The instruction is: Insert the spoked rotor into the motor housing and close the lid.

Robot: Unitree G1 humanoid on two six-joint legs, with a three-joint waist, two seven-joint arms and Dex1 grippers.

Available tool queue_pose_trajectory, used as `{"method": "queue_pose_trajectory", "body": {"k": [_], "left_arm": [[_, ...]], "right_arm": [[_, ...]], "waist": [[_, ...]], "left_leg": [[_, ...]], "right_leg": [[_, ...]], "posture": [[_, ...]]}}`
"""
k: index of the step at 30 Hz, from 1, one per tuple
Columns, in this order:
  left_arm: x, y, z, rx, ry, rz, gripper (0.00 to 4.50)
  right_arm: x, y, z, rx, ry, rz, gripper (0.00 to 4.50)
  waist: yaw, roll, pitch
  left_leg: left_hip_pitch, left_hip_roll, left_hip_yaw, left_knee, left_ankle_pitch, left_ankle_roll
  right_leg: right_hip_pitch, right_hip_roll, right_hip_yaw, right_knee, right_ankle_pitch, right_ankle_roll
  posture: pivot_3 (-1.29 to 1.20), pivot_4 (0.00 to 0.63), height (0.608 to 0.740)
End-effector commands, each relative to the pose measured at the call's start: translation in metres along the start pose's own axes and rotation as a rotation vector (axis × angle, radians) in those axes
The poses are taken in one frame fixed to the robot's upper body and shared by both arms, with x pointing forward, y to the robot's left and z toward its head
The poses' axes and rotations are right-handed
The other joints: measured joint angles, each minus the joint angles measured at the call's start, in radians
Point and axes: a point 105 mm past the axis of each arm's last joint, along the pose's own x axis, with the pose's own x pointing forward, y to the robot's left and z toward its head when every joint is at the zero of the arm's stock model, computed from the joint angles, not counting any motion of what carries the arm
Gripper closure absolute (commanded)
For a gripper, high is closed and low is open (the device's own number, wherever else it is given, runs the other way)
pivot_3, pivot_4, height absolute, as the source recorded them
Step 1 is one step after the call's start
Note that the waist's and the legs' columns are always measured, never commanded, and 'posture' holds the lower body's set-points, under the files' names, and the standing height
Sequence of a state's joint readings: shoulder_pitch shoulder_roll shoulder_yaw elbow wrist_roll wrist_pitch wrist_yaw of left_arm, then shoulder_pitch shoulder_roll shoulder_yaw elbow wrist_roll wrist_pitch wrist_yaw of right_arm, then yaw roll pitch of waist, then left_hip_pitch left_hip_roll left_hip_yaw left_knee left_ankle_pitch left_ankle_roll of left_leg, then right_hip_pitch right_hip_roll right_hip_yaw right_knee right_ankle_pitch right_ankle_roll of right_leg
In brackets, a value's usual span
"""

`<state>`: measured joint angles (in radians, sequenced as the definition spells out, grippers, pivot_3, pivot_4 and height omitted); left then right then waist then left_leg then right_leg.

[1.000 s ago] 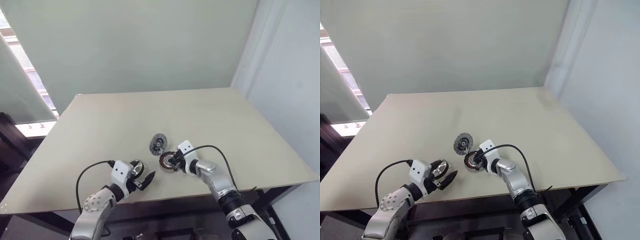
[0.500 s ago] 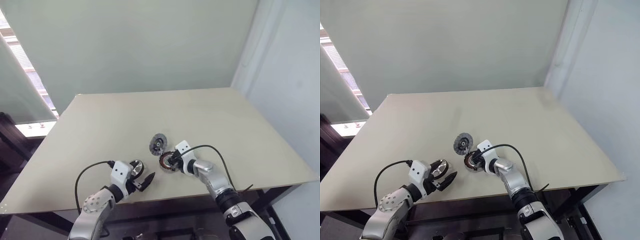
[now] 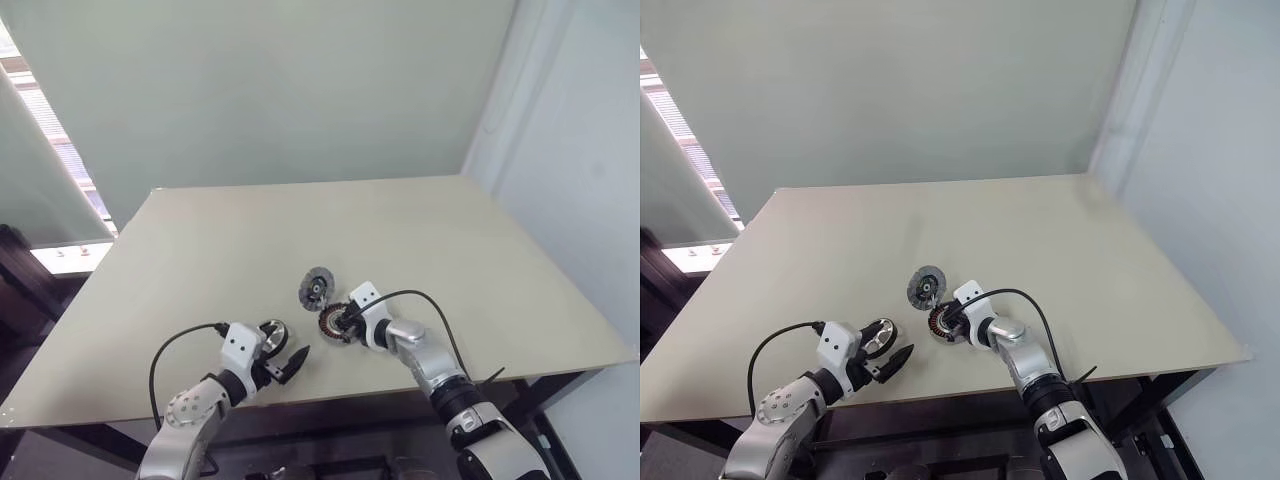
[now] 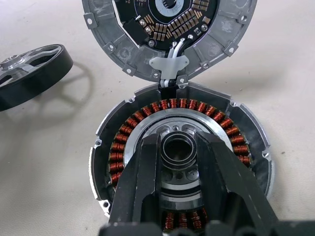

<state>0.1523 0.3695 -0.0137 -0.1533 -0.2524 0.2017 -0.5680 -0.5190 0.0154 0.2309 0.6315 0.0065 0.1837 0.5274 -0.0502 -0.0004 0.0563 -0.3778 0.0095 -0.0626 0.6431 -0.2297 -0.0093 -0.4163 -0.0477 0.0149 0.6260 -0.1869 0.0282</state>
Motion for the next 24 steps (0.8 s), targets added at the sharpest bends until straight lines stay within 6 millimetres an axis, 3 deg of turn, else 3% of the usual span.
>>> {"method": "queue_pose_trajectory", "body": {"k": [1,11,22,24], "left_arm": [[-0.001,0.001,0.019,0.039,-0.064,0.001,0.0],[0.001,0.001,0.019,0.039,-0.068,-0.001,0.0],[0.002,0.0,0.018,0.041,-0.064,-0.006,0.0],[0.002,0.0,0.018,0.04,-0.064,-0.008,0.0]], "right_arm": [[0.002,-0.001,0.011,-0.035,-0.027,0.003,3.79],[0.002,-0.001,0.005,-0.049,0.01,0.018,3.79],[-0.001,0.004,0.014,-0.015,-0.039,0.046,0.1],[-0.003,0.005,0.021,0.002,-0.069,0.049,0.05]], "waist": [[0.0,0.0,0.0],[0.0,0.0,0.0],[0.0,0.0,0.0],[0.0,0.0,0.0]], "left_leg": [[0.0,0.0,0.0,0.0,0.0,0.0],[0.001,0.0,0.0,0.0,0.0,0.0],[0.001,0.0,0.0,0.0,0.0,0.0],[0.001,0.0,0.0,0.0,0.0,0.0]], "right_leg": [[0.0,0.0,0.0,0.0,0.0,0.0],[0.001,0.0,0.0,0.0,0.0,0.0],[0.001,0.0,0.0,0.0,0.0,0.0],[0.0,0.0,0.0,0.0,0.0,0.0]], "posture": [[0.0,0.0,0.74],[0.0,0.0,0.74],[0.0,0.0,0.74],[0.0,0.0,0.74]]}}
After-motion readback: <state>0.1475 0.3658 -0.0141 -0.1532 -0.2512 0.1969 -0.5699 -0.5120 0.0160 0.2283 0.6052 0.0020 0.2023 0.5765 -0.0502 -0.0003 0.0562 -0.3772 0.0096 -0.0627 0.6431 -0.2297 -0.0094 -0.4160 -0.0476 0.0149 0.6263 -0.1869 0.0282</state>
